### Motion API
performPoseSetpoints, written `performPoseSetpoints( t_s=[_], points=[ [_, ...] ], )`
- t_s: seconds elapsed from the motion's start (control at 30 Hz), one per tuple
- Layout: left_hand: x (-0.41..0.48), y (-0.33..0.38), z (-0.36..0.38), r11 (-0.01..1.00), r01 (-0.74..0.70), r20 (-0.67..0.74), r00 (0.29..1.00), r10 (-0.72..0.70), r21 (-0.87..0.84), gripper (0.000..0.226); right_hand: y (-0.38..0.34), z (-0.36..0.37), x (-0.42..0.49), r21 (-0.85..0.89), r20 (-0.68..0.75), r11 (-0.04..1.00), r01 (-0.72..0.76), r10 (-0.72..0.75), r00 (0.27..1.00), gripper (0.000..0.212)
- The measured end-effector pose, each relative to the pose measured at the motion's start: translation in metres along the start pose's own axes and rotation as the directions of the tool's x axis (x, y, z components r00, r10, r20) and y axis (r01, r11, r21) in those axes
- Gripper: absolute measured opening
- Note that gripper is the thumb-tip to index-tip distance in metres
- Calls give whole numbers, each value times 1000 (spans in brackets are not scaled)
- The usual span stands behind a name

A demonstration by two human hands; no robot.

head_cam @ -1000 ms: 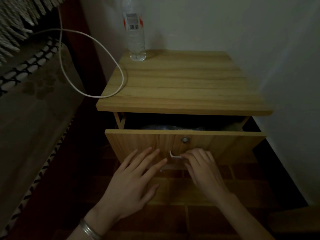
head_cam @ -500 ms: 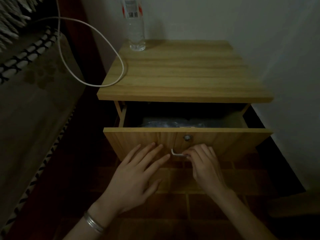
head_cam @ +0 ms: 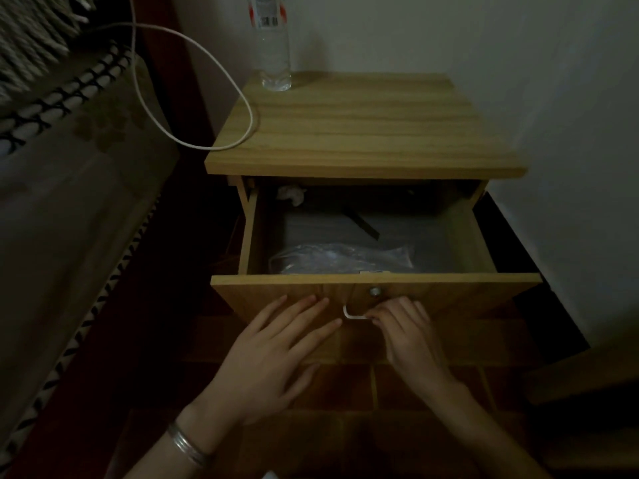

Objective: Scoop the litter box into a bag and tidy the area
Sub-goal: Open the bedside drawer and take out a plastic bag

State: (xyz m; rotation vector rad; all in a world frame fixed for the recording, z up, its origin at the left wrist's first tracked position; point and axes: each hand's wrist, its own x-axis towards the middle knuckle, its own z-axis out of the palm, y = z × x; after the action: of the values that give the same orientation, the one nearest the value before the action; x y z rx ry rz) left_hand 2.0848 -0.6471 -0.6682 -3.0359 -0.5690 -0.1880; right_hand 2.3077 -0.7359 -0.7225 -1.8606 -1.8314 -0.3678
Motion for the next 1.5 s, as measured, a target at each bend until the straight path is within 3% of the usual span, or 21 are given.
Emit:
performPoseSetpoints(
  t_s=[0.23, 0.4, 0.57, 0.63, 0.73, 0.87, 1.0, 1.17, 1.27, 1.4, 1.5],
  points=[
    [-7, -2, -19, 1000, -8, -89, 996, 9, 9, 59, 1, -22, -5, 28, 121, 999, 37, -40, 992, 25],
    [5, -8, -45, 1000, 1, -203, 979, -2, -3, 54, -3, -63, 14, 120, -43, 985, 123, -119, 992, 23],
    [29, -26, -61, 997, 78, -185, 980, -76, 5, 55, 3, -95, 54, 165, -138, 973, 159, -137, 981, 23],
    [39, -32, -63, 995, 100, -166, 981, -98, 3, 55, 10, -102, 74, 167, -89, 979, 117, -103, 991, 29],
    [51, -38, -62, 995, 98, -146, 985, -97, 0, 55, 25, -100, 103, 200, 130, 979, -44, 18, 991, 33],
    [60, -43, -57, 994, 109, -130, 985, -110, -18, 55, 44, -76, 135, 181, 405, 971, -154, 69, 912, 46],
    [62, -46, -49, 991, 122, -92, 988, -127, -50, 56, 54, -49, 152, 178, 663, 964, -198, 31, 748, 65],
    [66, -54, -42, 982, 154, -68, 984, -162, -109, 56, 59, -26, 155, 138, 821, 966, -217, 10, 570, 76],
    [66, -56, -40, 979, 156, -57, 985, -164, -129, 57, 62, -19, 153, 110, 887, 967, -230, 9, 462, 68],
    [67, -56, -40, 978, 154, -64, 984, -164, -138, 57, 65, -12, 144, 117, 943, 946, -302, -11, 332, 38],
    [68, -56, -40, 978, 150, -71, 984, -161, -146, 57, 65, -14, 142, 132, 921, 958, -254, -24, 390, 22]
  ],
)
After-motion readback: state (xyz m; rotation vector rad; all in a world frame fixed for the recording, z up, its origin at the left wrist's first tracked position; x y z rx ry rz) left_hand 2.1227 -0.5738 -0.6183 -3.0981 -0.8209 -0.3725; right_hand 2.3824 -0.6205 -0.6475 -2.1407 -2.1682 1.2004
